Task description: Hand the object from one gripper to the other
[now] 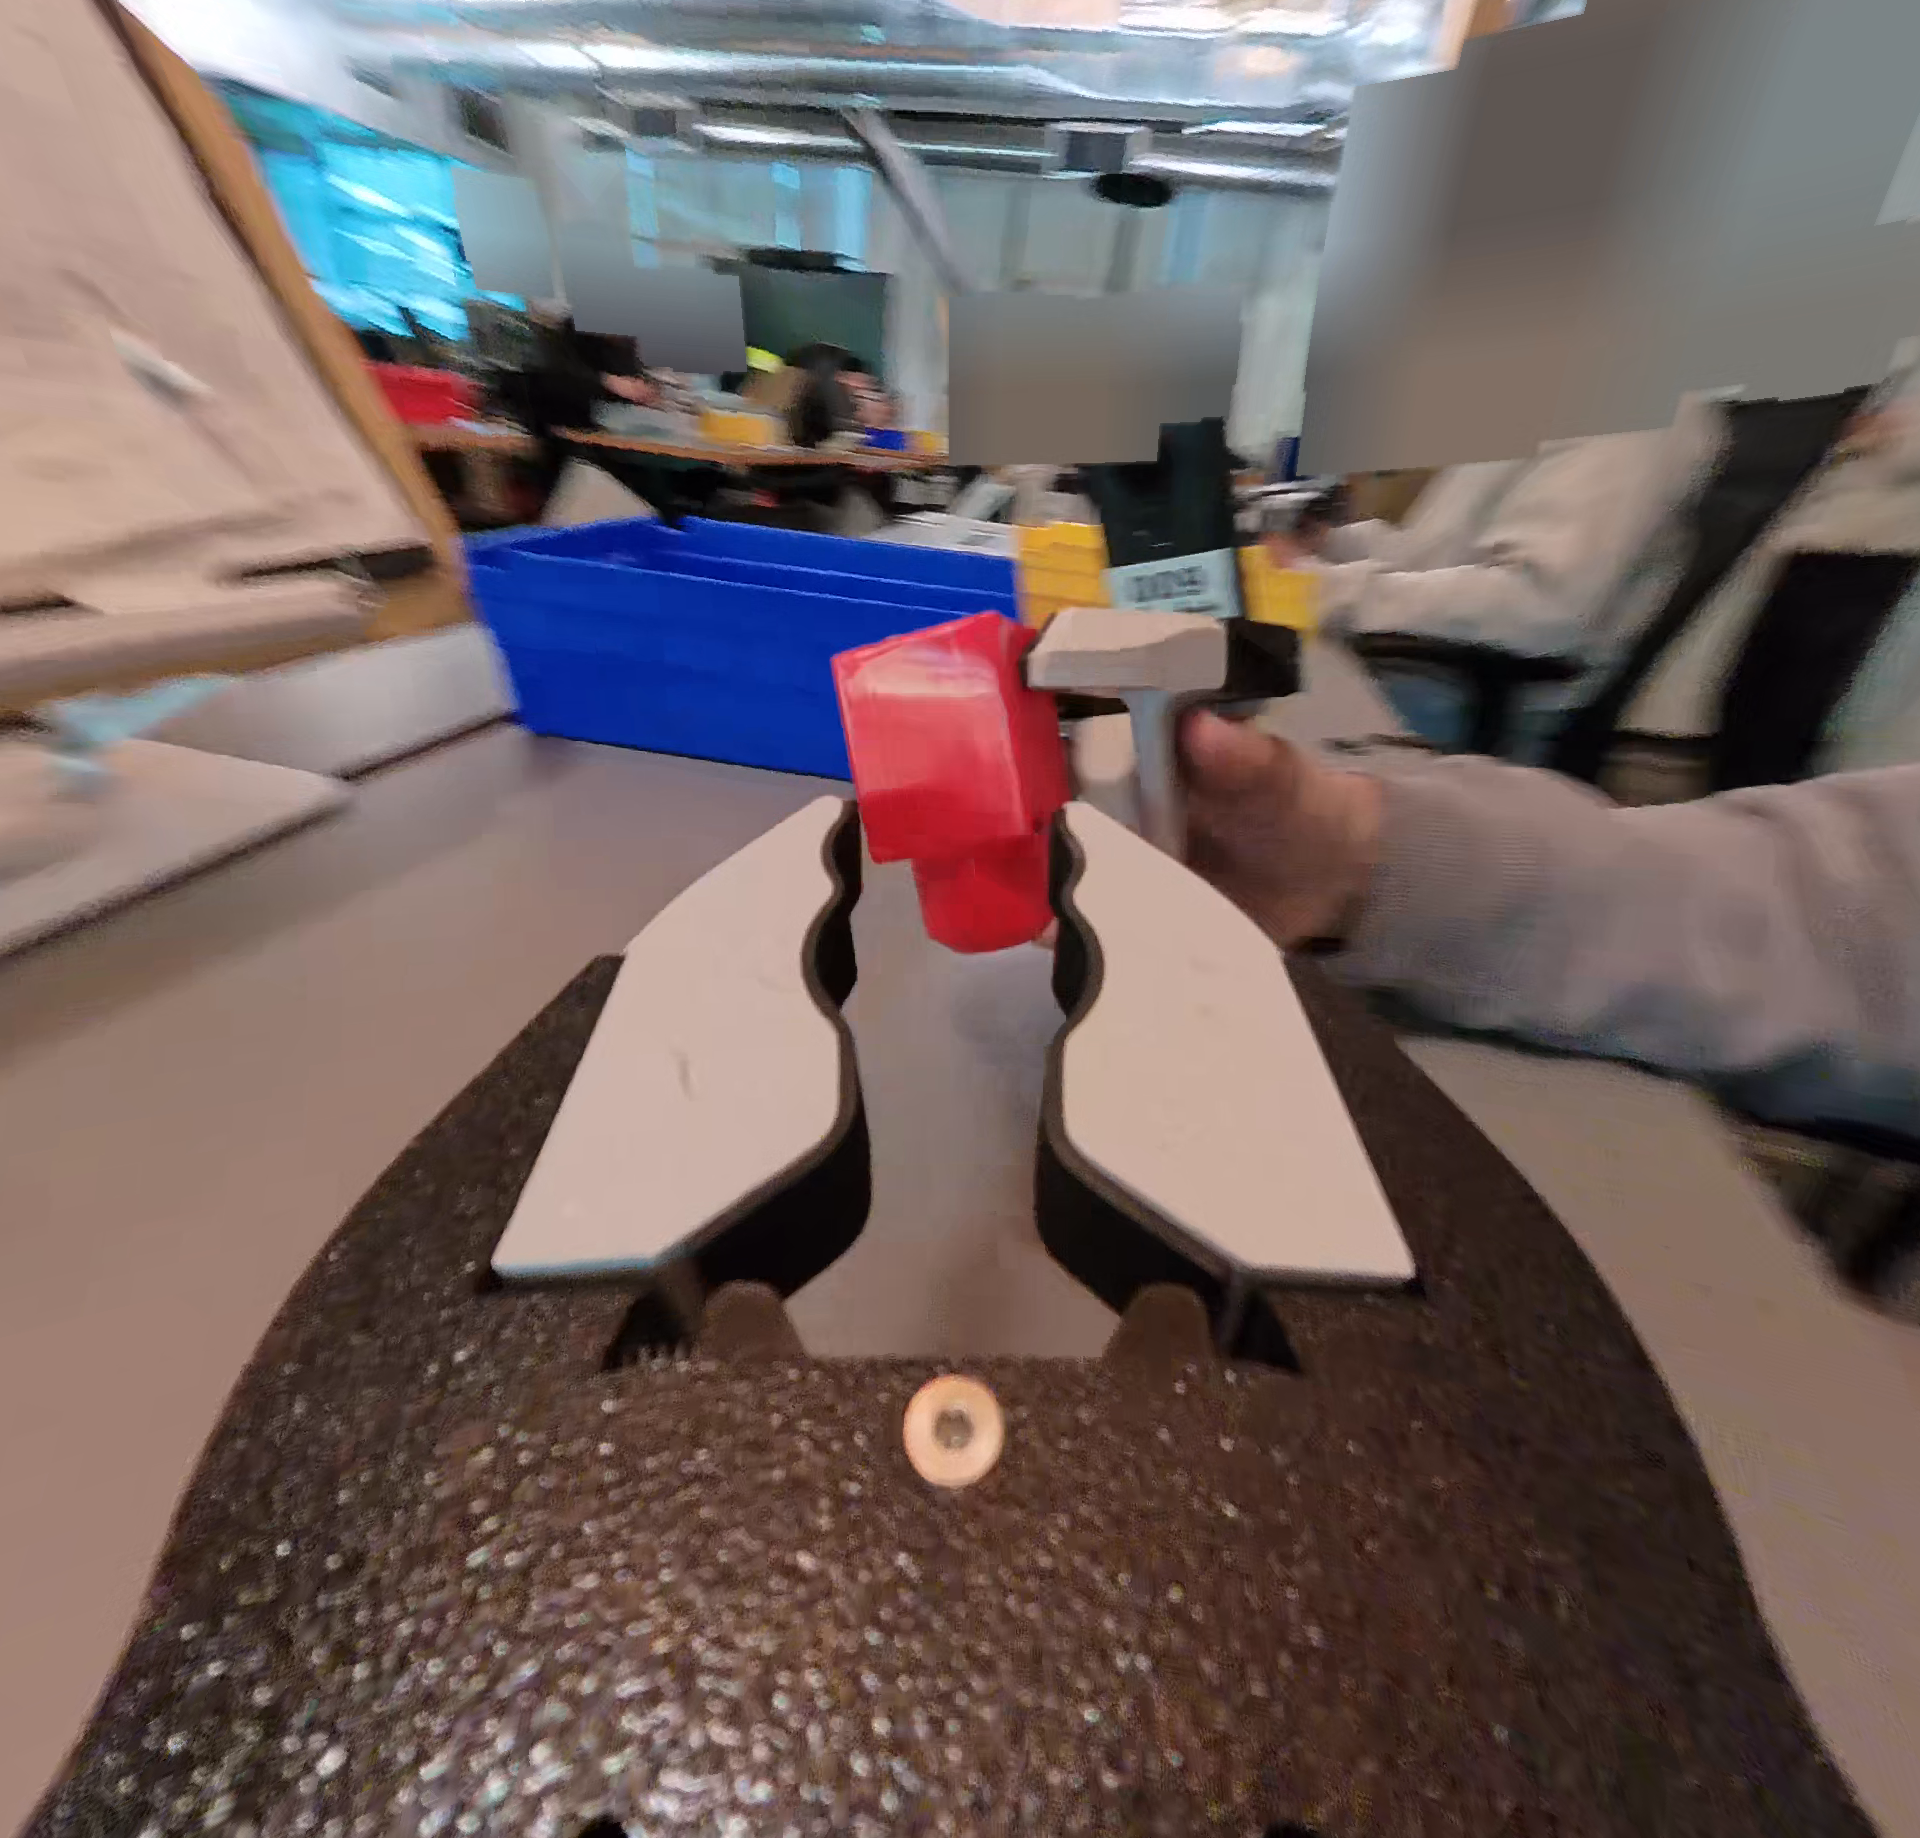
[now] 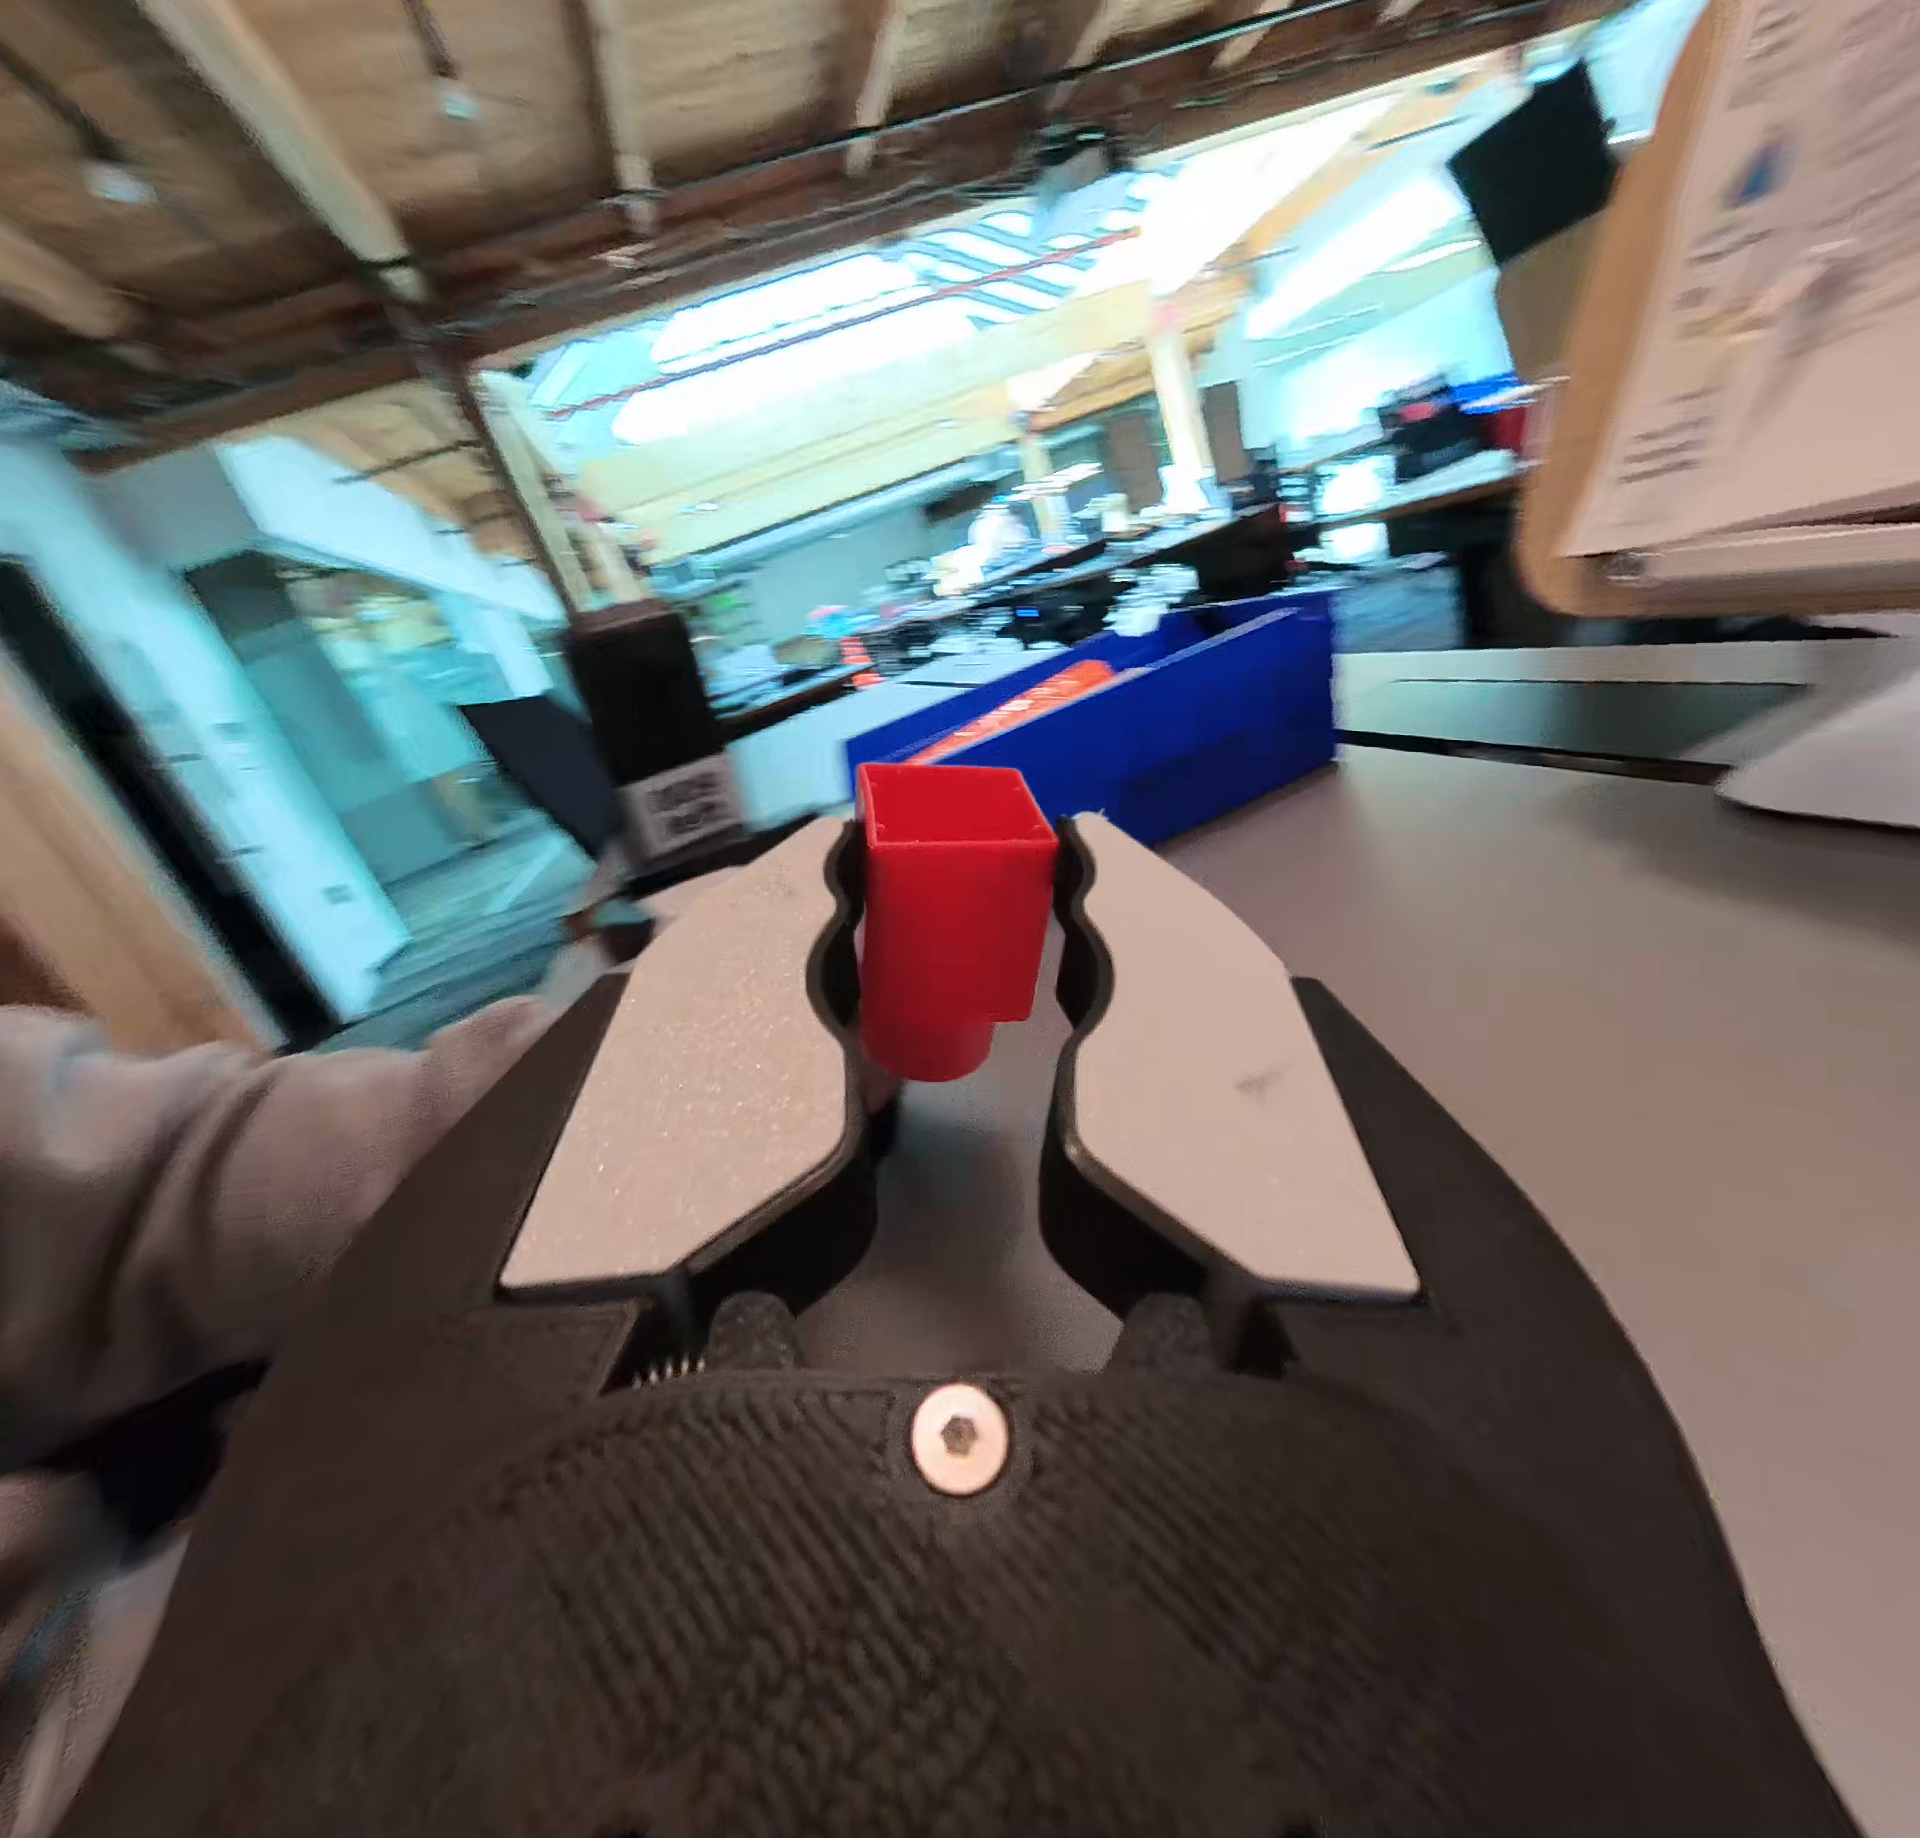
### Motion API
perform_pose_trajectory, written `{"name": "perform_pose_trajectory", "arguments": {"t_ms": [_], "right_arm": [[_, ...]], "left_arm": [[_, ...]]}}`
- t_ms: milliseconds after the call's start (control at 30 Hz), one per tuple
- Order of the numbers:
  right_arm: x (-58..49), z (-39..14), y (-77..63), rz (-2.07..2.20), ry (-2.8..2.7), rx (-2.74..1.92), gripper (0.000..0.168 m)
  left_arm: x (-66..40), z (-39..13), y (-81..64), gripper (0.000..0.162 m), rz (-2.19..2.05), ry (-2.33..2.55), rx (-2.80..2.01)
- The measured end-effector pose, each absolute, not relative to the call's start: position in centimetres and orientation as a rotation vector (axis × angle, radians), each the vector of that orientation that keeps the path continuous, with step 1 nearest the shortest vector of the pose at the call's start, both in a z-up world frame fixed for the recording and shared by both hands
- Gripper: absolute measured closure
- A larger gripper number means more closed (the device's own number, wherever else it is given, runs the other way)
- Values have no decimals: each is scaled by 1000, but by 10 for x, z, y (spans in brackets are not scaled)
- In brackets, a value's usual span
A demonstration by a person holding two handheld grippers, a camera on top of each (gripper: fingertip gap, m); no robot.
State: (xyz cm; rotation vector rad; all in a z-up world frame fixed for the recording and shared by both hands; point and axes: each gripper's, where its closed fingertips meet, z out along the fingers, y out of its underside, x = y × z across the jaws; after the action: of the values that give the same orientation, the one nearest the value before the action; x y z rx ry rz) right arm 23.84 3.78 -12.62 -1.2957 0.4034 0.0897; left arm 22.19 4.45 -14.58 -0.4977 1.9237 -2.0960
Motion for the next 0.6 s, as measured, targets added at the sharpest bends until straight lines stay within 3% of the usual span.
{"name": "perform_pose_trajectory", "arguments": {"t_ms": [200, 467, 600], "right_arm": [[268, -138, 24, -67, 629, -1242, 133], [261, -144, 37, -41, 633, -1253, 133], [262, -145, 38, -49, 642, -1255, 133]], "left_arm": [[242, -155, 45, 112, -1649, 1830, -538], [248, -169, 36, 115, -1408, 1802, -548], [249, -168, 38, 127, -1350, 1775, -546]]}}
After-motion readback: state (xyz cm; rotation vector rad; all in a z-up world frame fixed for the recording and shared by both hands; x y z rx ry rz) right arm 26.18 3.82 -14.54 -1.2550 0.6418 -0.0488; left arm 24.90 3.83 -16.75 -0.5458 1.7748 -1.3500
